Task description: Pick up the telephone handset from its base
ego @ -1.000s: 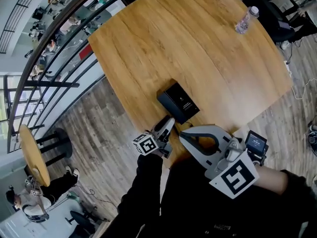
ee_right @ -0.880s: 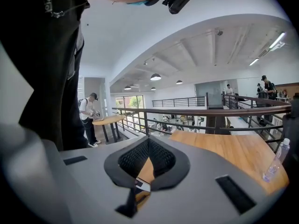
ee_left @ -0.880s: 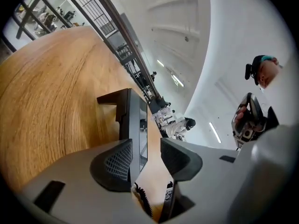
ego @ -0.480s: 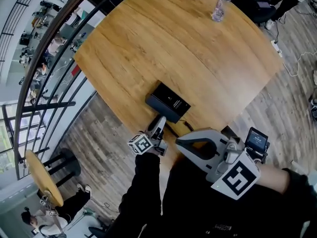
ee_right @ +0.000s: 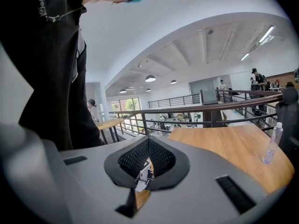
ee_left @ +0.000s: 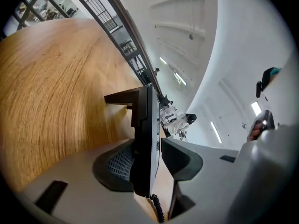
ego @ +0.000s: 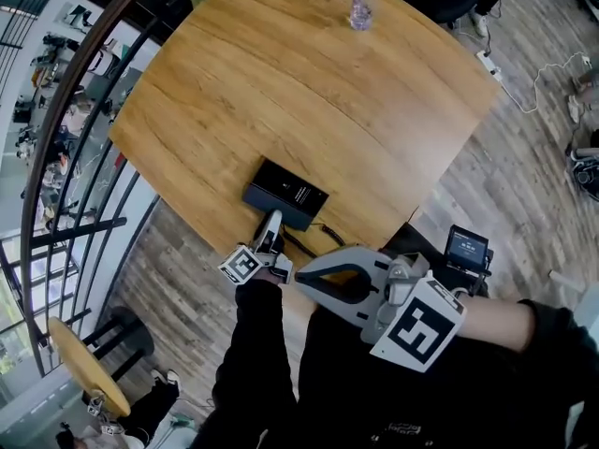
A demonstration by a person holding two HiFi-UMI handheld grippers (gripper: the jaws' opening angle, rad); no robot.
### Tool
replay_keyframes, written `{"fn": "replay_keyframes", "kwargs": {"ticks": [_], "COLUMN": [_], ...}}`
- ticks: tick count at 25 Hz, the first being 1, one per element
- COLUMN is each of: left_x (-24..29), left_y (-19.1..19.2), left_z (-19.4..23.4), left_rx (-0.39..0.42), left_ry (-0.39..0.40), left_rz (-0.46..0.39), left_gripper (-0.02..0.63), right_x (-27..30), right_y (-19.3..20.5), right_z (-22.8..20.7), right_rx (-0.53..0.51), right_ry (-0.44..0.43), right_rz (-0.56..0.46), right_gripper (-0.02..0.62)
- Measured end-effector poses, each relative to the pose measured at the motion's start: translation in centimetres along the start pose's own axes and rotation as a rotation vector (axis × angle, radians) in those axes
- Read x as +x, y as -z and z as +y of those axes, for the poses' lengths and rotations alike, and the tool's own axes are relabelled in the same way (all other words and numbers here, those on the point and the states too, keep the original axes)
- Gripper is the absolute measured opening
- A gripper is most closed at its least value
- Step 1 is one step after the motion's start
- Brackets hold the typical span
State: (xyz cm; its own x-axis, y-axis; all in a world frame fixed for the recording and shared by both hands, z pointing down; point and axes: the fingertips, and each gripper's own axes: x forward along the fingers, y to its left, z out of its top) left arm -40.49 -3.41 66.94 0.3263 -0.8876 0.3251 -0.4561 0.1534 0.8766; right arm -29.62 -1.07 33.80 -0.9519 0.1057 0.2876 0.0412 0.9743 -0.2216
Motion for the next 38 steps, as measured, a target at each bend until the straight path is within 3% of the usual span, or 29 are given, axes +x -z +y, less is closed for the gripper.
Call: {"fn": "replay_keyframes", "kwargs": {"ticks": [7,11,13,16,19,24,38], "left_x": [0.8,0.9,1.2,0.6,0.2,0.9,-0.7], "left_y": [0.0,-0.1,-0.5,-0.6,0.5,0.5,-0.4], "left_z": [0.9,0.8,0.6,0.9,-0.3,-1.8,-3.5], "left_rx": [0.037,-0.007,0.008,0.063,-0.042,-0.105,-0.124], "left_ry": [-0.038,0.003,0.006,-0.07,-0.014,0.061,0.092], "left_rz": [0.027,0.021,0.028,0.029,-0.013,-0.038,-0.145], "left_gripper": [0.144,0.141,0.125,0.103,0.089,0.078,0.077], "right_x": [-1.3,-1.7,-1.7,-1.8,-2.1,-2.2,-2.3], "right_y": [0.1,0.2,0.2,0.5,0.5,0.6,0.5], "right_z": [-0.4,-0.6,-0.9,-0.8,-0.4,-0.1,1.3], "right_rx": [0.001,0.013,0.011,0.01,0.013,0.03,0.024], "right_ry": [0.05,0.072,0.079,0.08,0.079,0.077,0.042], "right_rz": [-0.009,-0.01,-0.011,-0.004,-0.008,-0.026,-0.027], "right_gripper": [0.017,0.017,0.017,0.017,0.017,0.017,0.017]}}
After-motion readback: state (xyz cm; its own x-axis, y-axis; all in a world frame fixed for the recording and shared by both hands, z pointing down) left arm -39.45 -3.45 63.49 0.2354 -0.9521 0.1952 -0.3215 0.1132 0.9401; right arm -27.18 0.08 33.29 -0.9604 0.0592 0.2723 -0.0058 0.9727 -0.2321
